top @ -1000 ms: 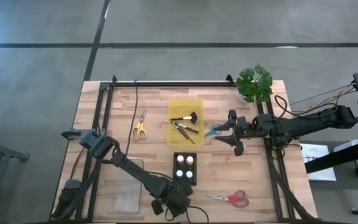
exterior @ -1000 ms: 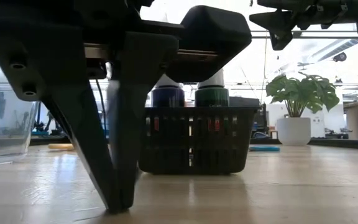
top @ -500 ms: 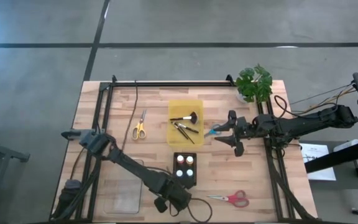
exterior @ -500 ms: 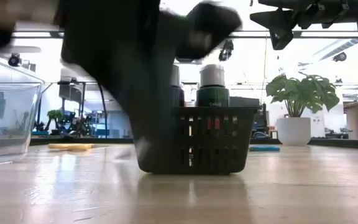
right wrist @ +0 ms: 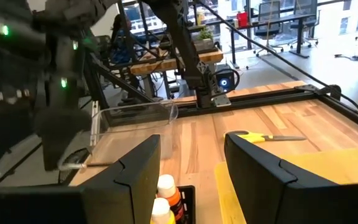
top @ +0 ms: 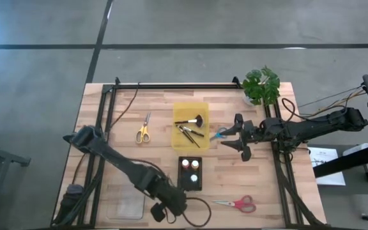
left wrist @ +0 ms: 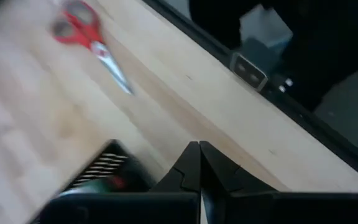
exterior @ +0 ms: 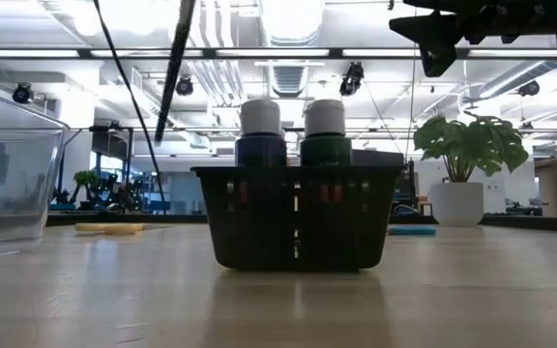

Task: Pick & Place Paint Supplies
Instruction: Put the silver eyeshadow brush into the yellow bin

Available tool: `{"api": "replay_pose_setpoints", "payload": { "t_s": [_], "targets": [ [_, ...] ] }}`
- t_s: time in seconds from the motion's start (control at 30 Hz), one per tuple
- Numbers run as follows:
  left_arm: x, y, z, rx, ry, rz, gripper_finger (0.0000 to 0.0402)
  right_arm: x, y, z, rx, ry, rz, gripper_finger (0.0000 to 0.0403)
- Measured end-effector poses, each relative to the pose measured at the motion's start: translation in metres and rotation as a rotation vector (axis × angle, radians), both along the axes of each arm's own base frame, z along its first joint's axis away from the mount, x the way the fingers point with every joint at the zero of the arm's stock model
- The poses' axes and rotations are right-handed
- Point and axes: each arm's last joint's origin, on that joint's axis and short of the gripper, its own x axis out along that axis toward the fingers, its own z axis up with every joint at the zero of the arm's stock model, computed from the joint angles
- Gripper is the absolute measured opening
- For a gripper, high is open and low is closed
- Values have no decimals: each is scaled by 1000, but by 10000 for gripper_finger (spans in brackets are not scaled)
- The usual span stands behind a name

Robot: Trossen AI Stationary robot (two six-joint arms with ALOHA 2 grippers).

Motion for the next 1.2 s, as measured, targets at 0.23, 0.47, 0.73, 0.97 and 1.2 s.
{"api": "replay_pose_setpoints", "payload": {
  "t_s": [0.23,0.47,0.73,0.97,1.2],
  "targets": [
    [-10,22,44,38,-145,0,0,0,0,0,-6,-1,0,179],
    [8,73,65,126,-278,16,0,0,0,0,-10,-5,0,179],
    [41,188,47,78,-309,143,0,0,0,0,-13,-1,0,179],
    [38,271,-2,-57,-341,235,0,0,0,-5,-18,55,-10,179],
    [23,304,-32,-109,-293,321,7,-2,-3,-14,-25,110,-82,179]
  ]
}}
